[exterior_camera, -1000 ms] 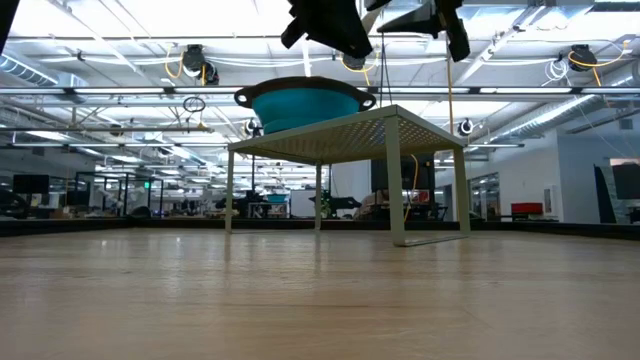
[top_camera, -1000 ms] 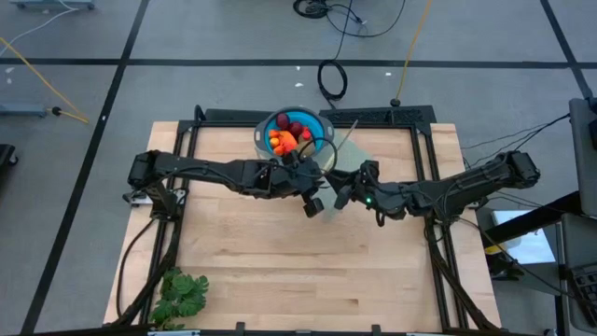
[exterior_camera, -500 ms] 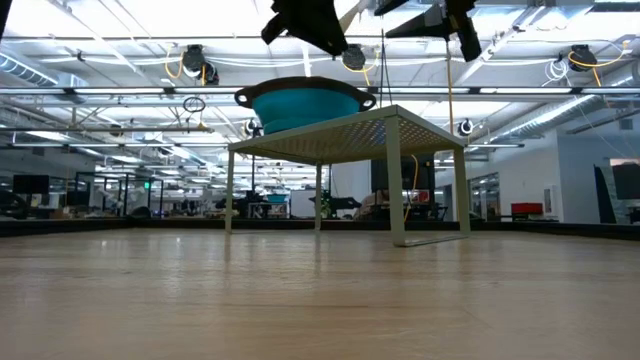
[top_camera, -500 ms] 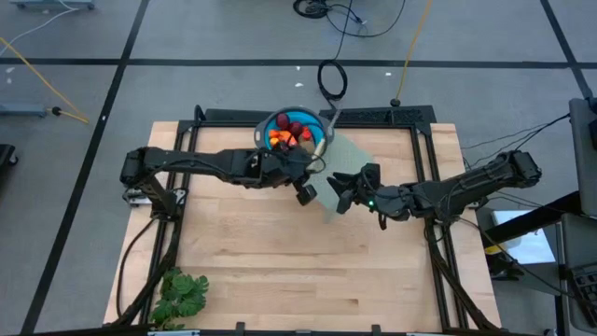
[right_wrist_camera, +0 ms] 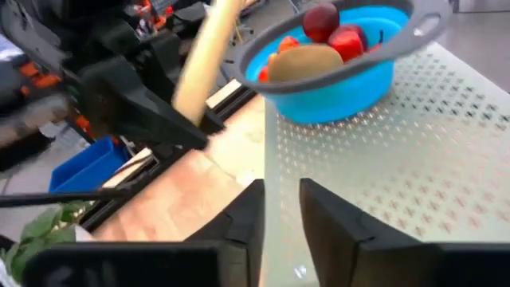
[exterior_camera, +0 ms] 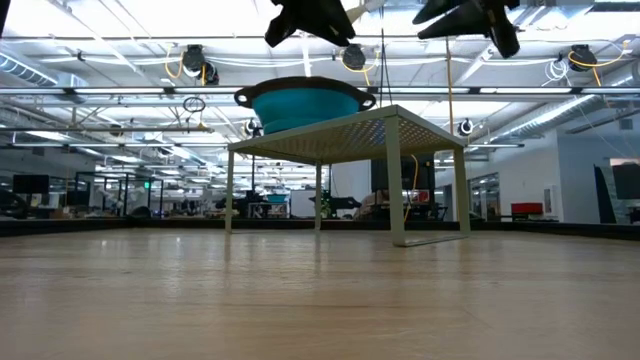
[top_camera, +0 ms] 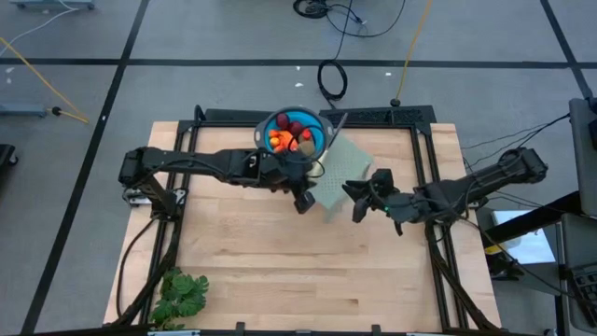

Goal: Pick & Place Fruit
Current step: Put the knife on the shelf

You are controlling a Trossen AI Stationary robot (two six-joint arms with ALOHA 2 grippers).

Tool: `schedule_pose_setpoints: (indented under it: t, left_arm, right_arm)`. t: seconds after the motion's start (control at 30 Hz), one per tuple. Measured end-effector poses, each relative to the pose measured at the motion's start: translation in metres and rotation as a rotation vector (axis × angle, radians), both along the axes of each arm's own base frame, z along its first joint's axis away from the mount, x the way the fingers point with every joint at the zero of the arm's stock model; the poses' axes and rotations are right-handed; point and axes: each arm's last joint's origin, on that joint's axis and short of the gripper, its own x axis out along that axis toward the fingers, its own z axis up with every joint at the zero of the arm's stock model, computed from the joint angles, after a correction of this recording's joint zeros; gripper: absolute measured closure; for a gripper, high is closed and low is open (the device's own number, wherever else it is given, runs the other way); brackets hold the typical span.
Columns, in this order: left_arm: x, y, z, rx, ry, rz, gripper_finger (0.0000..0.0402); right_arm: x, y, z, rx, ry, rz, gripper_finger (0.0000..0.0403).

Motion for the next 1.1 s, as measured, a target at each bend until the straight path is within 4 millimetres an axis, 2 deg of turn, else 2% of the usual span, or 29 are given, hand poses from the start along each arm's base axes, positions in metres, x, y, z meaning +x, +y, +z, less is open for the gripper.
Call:
schedule_pose_setpoints:
  t: [0.23,0.3,0.57,0.83,1.1]
  left_arm:
    - [0.0,-0.005,0.0,-0.124,-0.008,-0.021,0.0368]
    - [0.0,-0.005,-0.001,-0.155,-0.006,-0.017,0.0368]
    - [-0.002,-0.01,-0.003,-0.239,0.021,-0.053,0.0368]
    - [-0.002,-0.017,-0.004,-0.265,0.037,-0.118,0.0368]
    - [-0.001,-0.019,-0.003,-0.264,0.026,-0.199,0.0368]
  right_arm:
    - [-0.023,0.002,-0.017,0.023,-0.044,0.046,0.0389]
    - [-0.03,0.002,-0.021,0.034,-0.082,0.063,0.0399]
    - [-0.052,-0.001,-0.038,0.058,-0.181,0.099,0.0401]
    - [-0.062,-0.004,-0.048,-0.034,-0.173,0.156,0.0402]
    - [-0.073,0.006,-0.055,-0.197,-0.105,0.312,0.0402]
